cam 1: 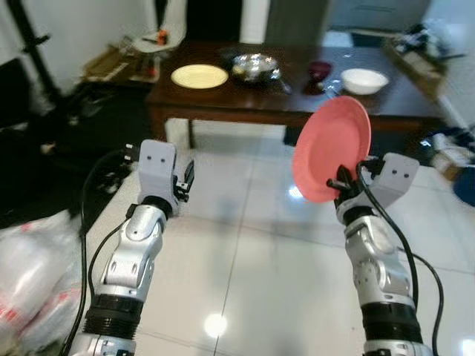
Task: Setting the table
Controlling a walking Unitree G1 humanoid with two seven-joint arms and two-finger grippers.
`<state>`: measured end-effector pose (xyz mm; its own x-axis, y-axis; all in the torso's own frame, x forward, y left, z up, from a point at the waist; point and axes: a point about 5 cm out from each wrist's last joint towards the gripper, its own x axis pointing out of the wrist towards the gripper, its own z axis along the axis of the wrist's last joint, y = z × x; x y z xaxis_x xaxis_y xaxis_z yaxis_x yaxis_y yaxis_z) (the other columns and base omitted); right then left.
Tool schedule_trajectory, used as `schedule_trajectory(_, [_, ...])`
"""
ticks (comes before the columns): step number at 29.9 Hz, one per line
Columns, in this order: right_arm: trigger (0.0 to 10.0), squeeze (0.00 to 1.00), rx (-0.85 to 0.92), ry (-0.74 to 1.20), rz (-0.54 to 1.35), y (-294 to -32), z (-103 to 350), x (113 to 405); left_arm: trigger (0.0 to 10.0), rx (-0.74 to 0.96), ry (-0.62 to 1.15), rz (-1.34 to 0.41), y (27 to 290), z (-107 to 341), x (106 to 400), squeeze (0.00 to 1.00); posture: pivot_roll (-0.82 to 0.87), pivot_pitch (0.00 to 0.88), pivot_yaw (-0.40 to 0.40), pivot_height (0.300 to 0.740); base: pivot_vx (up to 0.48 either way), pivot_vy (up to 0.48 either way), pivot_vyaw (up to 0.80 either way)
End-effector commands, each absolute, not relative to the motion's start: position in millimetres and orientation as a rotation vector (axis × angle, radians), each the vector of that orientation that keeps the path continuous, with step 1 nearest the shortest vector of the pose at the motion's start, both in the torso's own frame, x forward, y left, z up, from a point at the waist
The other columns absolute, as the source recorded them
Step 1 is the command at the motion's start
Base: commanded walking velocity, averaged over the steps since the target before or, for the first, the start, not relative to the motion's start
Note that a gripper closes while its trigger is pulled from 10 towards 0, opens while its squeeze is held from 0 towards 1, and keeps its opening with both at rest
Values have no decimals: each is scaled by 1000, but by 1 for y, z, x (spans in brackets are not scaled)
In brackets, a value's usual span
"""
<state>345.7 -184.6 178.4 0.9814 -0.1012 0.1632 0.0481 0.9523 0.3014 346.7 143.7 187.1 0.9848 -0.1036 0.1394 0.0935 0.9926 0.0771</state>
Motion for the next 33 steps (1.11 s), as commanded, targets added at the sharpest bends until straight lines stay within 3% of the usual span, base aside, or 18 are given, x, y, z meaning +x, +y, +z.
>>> schedule_trajectory(1, [10000,0,291,-184,-87,-188,178,344,10000,68,-134,-107,141,184,347,0,-105,33,78,740,461,0,-800])
schedule_trajectory(16, [10000,0,293,-216,-93,-192,185,341,10000,65,-137,-122,138,184,349,0,-115,28,83,740,462,0,-785])
schedule_trajectory(33, [10000,0,339,-282,-96,-195,200,333,10000,63,-137,-149,132,184,350,0,-123,36,98,740,463,0,0])
